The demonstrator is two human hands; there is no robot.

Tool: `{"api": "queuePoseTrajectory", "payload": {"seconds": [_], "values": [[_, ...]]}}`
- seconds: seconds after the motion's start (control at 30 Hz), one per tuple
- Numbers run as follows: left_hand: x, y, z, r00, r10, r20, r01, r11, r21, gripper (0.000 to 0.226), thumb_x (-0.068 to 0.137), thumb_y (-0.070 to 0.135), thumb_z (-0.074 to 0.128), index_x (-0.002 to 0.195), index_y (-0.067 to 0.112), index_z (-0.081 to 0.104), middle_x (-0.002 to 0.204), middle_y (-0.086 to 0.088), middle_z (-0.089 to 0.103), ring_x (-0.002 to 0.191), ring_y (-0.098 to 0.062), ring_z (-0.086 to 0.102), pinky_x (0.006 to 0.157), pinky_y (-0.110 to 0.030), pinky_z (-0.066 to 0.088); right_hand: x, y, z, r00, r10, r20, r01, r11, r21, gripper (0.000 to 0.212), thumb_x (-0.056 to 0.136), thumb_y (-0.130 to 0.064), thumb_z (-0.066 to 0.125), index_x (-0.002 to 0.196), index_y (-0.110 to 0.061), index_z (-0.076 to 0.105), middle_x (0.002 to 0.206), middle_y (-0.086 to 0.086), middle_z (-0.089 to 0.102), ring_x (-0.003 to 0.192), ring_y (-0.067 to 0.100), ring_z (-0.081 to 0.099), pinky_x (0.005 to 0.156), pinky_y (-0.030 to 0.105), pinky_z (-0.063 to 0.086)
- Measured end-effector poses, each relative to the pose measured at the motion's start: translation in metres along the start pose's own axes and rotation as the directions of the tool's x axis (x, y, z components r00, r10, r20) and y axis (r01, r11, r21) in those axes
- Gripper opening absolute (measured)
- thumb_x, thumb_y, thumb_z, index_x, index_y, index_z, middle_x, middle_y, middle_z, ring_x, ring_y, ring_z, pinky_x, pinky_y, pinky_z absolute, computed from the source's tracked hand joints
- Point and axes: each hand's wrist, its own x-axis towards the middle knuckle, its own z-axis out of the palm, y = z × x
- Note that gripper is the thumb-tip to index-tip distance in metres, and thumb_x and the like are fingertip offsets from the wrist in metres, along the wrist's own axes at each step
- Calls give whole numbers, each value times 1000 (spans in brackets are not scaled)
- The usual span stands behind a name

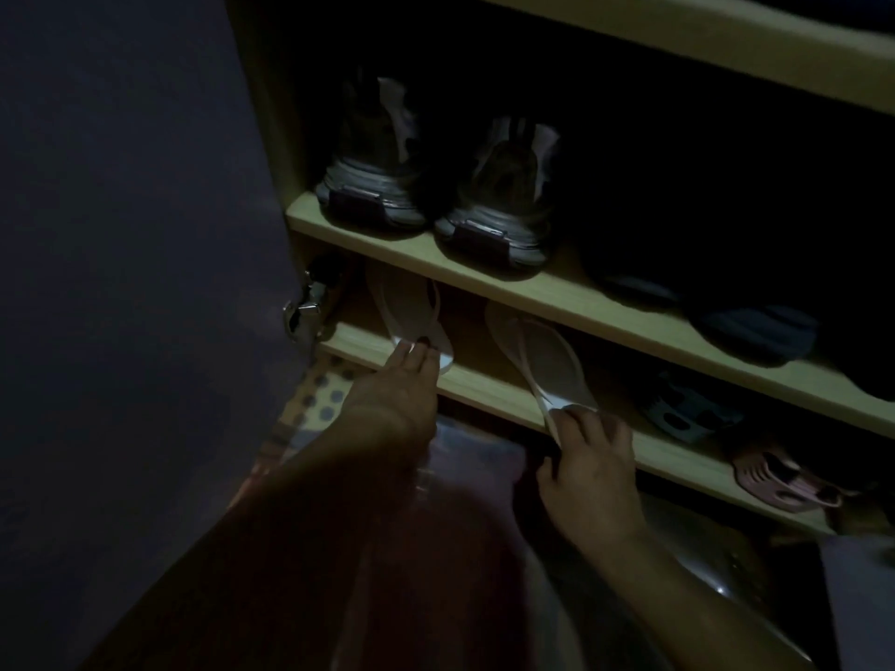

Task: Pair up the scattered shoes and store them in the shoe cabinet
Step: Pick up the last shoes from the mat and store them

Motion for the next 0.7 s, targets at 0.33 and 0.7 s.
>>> {"api": "queuePoseTrajectory", "payload": {"seconds": [0.33,0.7], "values": [[-12,-26,-14,986,-133,-100,165,866,473,70,97,42,47,156,12,22,161,-9,24,145,-35,23,109,-48,33,35,-49,15,963,-269,5,265,953,146,53,94,-16,57,146,-16,47,155,10,36,140,30,32,113,42,35],[5,-52,3,974,-206,-98,220,961,166,67,108,32,32,159,12,-7,166,-2,-19,131,-31,51,95,-45,52,106,-125,12,972,-234,24,227,959,167,24,93,-32,60,115,-30,68,105,2,69,98,23,63,82,34,47]]}}
